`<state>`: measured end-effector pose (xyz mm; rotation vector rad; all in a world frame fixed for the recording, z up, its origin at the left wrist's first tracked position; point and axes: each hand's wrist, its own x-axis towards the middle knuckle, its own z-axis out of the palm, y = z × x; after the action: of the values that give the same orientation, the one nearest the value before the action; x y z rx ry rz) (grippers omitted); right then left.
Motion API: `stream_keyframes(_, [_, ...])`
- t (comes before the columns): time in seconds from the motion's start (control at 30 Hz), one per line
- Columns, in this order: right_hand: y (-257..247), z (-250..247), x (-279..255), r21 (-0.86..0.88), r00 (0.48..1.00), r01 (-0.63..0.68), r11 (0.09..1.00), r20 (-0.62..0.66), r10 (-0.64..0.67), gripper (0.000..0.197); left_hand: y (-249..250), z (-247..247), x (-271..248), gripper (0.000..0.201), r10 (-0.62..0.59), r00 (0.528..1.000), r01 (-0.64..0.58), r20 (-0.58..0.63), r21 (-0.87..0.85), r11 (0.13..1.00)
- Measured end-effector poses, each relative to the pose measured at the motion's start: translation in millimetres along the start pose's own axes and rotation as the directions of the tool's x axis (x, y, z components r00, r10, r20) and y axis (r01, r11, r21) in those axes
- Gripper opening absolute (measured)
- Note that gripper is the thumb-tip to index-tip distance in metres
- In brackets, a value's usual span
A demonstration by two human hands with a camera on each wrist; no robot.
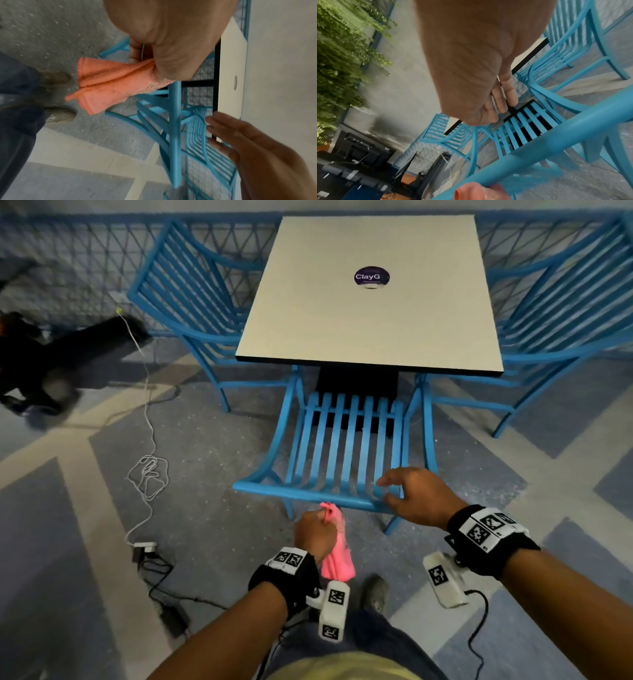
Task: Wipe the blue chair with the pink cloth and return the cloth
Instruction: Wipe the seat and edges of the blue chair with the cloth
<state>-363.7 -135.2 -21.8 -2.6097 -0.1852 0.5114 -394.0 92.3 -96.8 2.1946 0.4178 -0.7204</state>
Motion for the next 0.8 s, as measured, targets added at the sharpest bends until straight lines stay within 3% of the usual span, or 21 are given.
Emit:
stream_keyframes(0.17, [32, -11, -16, 0.001, 0.985, -0.143, 0.99, -0.097, 0.142, 0.04, 44, 58, -15, 0.032, 0.112, 0.983, -0.131, 0.143, 0.134, 0.982])
stream_keyframes(0.27, [61, -18, -36, 0.02, 0.965, -0.22, 0.975, -0.146, 0.22, 0.043, 76, 93, -30, 0.035, 0.189, 0.947, -0.247, 0.26, 0.215, 0.945])
stream_keyframes(0.4, [99, -24, -68, 0.064, 0.932, -0.286, 0.956, -0.212, 0.293, 0.046, 110, 135, -46, 0.034, 0.226, 0.912, -0.308, 0.342, 0.208, 0.928])
stream_keyframes(0.47, [115, -26, -83, 0.079, 0.916, -0.312, 0.947, -0.24, 0.322, 0.046, 122, 150, -52, 0.035, 0.27, 0.879, -0.375, 0.394, 0.219, 0.901])
stream_keyframes(0.53, [126, -27, -93, 0.085, 0.903, -0.317, 0.945, -0.278, 0.328, 0.045, 130, 159, -54, 0.038, 0.315, 0.815, -0.46, 0.486, 0.212, 0.862])
stream_keyframes(0.6, [131, -28, -100, 0.092, 0.89, -0.311, 0.946, -0.32, 0.324, 0.044, 136, 159, -52, 0.034, 0.335, 0.74, -0.541, 0.583, 0.22, 0.812])
stream_keyframes(0.67, [131, -28, -102, 0.091, 0.882, -0.299, 0.95, -0.353, 0.312, 0.043, 135, 148, -46, 0.027, 0.341, 0.694, -0.587, 0.634, 0.225, 0.777])
stream_keyframes(0.77, [121, -28, -95, 0.094, 0.889, -0.258, 0.961, -0.366, 0.275, 0.043, 125, 101, -38, 0.023, 0.36, 0.683, -0.577, 0.635, 0.168, 0.799])
stream_keyframes(0.8, [114, -27, -89, 0.091, 0.899, -0.237, 0.967, -0.358, 0.254, 0.041, 119, 76, -36, 0.023, 0.375, 0.702, -0.559, 0.606, 0.143, 0.816])
